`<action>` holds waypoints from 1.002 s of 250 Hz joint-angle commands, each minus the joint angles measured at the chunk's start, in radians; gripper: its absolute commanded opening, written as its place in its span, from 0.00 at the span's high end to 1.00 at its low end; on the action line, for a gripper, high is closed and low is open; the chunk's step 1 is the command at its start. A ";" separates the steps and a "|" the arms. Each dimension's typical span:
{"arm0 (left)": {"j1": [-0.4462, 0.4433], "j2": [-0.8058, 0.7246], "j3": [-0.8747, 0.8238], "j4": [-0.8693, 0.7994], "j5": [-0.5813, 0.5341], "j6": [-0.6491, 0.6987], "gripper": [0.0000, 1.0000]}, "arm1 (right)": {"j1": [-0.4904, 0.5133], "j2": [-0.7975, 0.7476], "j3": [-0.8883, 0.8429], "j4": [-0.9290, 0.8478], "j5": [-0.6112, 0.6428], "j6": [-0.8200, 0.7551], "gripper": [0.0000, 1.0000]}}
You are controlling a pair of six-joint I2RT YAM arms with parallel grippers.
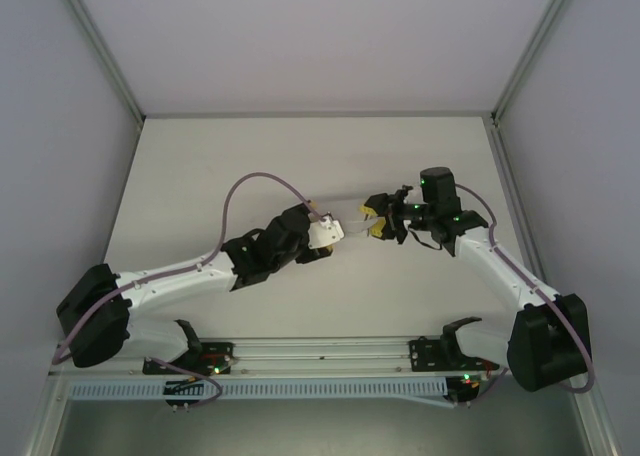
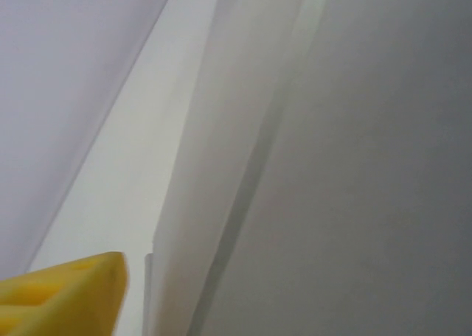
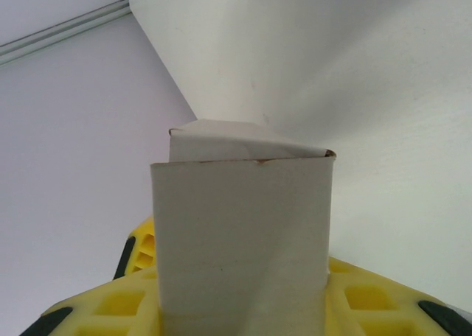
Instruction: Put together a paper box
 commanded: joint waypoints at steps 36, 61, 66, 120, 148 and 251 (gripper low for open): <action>-0.007 0.000 -0.007 0.041 -0.052 0.036 0.44 | -0.005 -0.007 -0.028 0.017 -0.088 0.030 0.64; -0.007 -0.003 -0.006 0.036 -0.037 0.037 0.50 | -0.005 -0.008 -0.033 0.018 -0.080 0.019 0.56; -0.006 -0.003 -0.006 0.035 -0.036 0.037 0.51 | -0.004 -0.009 -0.034 0.018 -0.072 0.014 0.54; 0.003 -0.005 0.028 -0.128 0.075 0.018 0.59 | -0.098 -0.074 0.067 -0.112 0.078 -0.275 0.27; 0.017 -0.004 0.055 -0.253 0.157 -0.013 0.63 | -0.197 -0.146 0.150 -0.210 0.296 -0.595 0.20; 0.123 0.170 0.181 -0.603 0.411 -0.013 0.55 | -0.060 -0.261 -0.090 0.134 0.091 -1.170 0.04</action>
